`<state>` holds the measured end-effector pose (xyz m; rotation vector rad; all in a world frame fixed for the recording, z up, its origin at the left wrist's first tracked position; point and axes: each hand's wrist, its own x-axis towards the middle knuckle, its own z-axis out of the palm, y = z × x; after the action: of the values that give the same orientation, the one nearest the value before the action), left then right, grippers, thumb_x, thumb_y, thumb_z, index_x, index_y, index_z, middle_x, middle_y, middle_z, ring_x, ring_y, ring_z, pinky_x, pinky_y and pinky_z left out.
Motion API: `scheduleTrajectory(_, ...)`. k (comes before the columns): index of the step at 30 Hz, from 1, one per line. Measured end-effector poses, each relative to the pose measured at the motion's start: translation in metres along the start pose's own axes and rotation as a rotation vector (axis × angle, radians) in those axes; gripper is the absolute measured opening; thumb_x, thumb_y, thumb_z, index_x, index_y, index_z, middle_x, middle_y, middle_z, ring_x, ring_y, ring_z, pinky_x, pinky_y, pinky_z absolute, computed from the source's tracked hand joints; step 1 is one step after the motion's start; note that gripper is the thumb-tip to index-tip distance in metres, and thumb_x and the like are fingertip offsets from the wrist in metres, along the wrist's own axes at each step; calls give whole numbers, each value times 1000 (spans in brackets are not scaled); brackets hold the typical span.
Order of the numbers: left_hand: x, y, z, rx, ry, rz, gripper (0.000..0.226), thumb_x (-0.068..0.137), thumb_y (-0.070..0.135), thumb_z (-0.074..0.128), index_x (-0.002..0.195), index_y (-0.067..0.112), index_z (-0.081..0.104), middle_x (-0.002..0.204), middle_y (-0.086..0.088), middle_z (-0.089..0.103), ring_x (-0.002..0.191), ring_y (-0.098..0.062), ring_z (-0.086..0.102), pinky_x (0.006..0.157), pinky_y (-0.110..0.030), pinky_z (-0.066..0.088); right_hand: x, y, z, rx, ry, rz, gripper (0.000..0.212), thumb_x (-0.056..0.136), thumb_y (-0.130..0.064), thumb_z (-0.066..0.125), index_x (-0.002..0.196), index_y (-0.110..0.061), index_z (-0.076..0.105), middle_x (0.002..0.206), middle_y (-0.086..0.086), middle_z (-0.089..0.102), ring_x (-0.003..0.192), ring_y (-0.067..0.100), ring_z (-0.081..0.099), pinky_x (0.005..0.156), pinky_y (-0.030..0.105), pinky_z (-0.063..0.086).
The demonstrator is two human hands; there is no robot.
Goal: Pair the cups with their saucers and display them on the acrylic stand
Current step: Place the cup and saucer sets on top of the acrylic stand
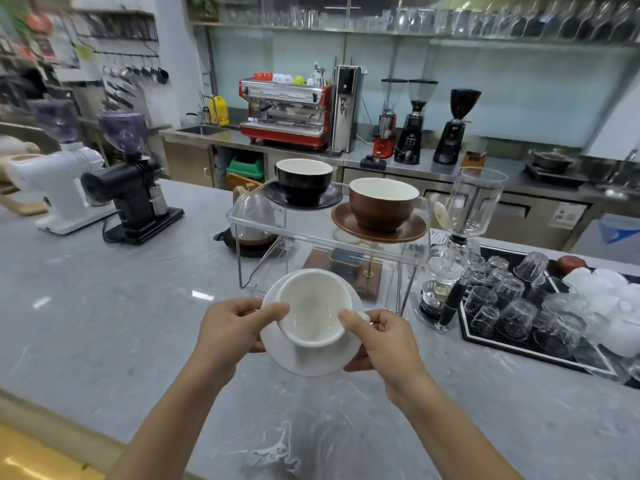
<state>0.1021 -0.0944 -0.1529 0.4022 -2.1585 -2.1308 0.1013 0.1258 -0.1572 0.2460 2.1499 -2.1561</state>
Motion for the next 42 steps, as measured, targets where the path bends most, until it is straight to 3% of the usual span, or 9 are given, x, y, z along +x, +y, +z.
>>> scheduleTrajectory(5,24,9,7,-17,53,33,6,73,18,87,69,17,83,57,-2,72,44,-11,63,47,-25,56,20,-9,14,-5,45,-11,33,78,-39,81,87,-10,67,95,20,70,73,26,67,59,42,63)
scheduleTrajectory(10,45,9,14,-56,99,47,8,70,25,90,69,21,83,64,-8,72,59,-24,62,71,-44,60,39,-12,24,15,70,0,42,82,-41,77,103,-6,68,108,16,69,86,27,66,60,37,61)
scheduleTrajectory(16,60,12,25,-58,142,36,48,49,44,89,81,9,82,86,-24,77,70,-28,68,84,-58,62,57,-16,31,29,124,14,31,84,-42,75,94,-13,68,101,10,70,97,32,68,71,45,62)
scheduleTrajectory(20,73,13,35,-80,126,24,75,42,50,88,102,5,80,97,-19,78,90,-35,76,83,-54,63,70,-17,32,68,159,0,35,89,-38,70,110,-11,68,106,10,71,100,30,68,80,47,61)
scheduleTrajectory(24,92,18,44,-110,136,-8,63,46,42,92,95,4,80,90,-18,79,90,-38,76,81,-54,64,85,-22,38,110,246,-40,40,91,-34,69,120,-7,65,114,10,72,102,28,66,93,48,54)
scheduleTrajectory(28,115,24,50,-99,139,-29,42,62,31,95,90,5,80,83,-15,80,81,-34,77,78,-49,65,103,-27,42,96,297,-24,37,86,-46,70,108,-16,65,107,6,69,94,28,63,81,43,54)
scheduleTrajectory(31,126,24,52,-80,132,-26,36,68,27,93,90,2,80,79,-15,79,71,-29,75,73,-45,66,116,-28,43,71,320,-10,48,86,-50,69,116,-13,66,112,7,70,101,32,66,71,39,54)
scheduleTrajectory(35,141,22,57,-55,130,-53,29,69,23,92,86,3,80,80,-15,79,71,-28,76,65,-40,66,128,-29,41,34,329,46,48,86,-57,65,107,-13,66,97,5,69,73,24,58,51,28,43)
scheduleTrajectory(42,156,18,63,-54,76,-128,47,51,34,97,81,3,78,78,-17,79,69,-33,76,56,-39,63,138,-24,34,-10,352,71,58,87,-59,63,121,-12,58,97,4,66,66,18,55,45,25,44)
